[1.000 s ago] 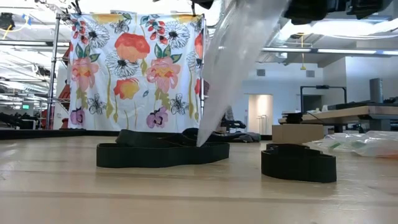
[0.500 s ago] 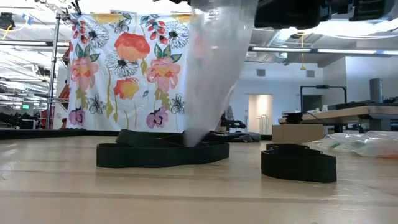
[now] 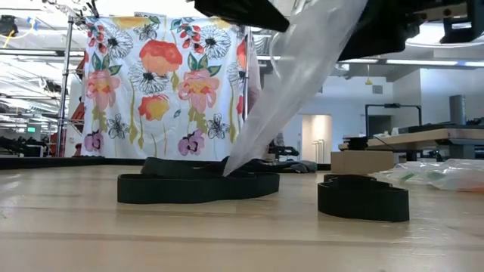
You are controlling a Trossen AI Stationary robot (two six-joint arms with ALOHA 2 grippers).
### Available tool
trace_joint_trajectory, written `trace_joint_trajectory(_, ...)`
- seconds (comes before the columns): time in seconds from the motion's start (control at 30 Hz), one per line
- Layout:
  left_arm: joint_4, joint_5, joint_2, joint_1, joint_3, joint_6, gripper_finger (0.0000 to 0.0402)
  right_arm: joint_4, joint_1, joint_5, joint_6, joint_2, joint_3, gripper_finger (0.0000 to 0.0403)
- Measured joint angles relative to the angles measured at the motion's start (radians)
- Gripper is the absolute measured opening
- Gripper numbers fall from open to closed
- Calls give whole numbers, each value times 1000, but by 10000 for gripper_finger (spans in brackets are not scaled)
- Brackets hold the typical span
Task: Sort rubber bands
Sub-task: Open the transparent zip bag
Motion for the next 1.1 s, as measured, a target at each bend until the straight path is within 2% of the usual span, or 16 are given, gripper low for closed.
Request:
trace_joint_trajectory(0.27,-11,-122,0,-7,0,-10,0,-25,-3,5,2,5,-1,24)
trace_joint_trajectory(0.47,-14,-268,0,-12,9,-22,0,-21,-3,7,1,6,-1,25)
trace_joint_trajectory(0.53,-29,-251,0,-12,18,-26,0,-9,-7,33,-4,6,-1,23)
trace_joint_trajectory(0.67,-47,-150,-1,-17,22,-36,0,26,-5,231,-4,6,-1,25)
trace_joint_trajectory(0.73,-51,-118,-1,-17,22,-38,0,32,-4,290,-6,4,0,31)
trace_joint_trajectory(0.87,-49,-86,-1,-15,22,-34,0,29,-2,288,-7,5,0,58)
trace_joint_trajectory(1.0,-38,-79,-1,1,22,-44,0,35,-2,155,-8,10,0,99)
trace_joint_trajectory(1.1,-17,-75,-1,15,23,-50,0,95,10,103,-37,11,0,141)
